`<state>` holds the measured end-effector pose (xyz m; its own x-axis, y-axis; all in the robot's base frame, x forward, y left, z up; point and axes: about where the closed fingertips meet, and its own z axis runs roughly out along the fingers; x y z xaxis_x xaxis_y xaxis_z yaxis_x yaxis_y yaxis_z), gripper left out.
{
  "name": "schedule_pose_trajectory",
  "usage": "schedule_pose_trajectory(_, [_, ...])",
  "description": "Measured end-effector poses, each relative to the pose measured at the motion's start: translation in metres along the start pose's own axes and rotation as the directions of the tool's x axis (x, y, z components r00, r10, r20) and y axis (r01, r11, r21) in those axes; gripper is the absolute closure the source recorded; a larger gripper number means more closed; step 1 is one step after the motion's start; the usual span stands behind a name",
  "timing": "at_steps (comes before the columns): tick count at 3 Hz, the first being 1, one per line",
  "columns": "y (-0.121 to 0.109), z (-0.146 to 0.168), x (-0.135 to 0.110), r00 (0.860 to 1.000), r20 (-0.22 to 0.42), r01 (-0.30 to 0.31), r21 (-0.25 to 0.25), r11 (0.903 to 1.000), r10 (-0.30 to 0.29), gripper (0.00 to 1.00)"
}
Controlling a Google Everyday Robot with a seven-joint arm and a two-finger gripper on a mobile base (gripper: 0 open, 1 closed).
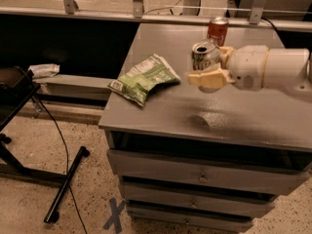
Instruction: Knock 7up can over
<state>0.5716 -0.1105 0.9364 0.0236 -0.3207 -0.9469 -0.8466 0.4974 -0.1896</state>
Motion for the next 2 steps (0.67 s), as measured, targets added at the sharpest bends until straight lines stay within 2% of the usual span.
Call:
schedule_pose_trajectory(1, [-0.007,0.005,-0.004,0.981,-0.186,0.03,-0.102,0.9944,-0.048,0.6])
schedule_pose_trajectory(2, [-0.012,0.009,0.032,0.906,-0.41,0.026,-0.201,0.9792,-0.108,0.51])
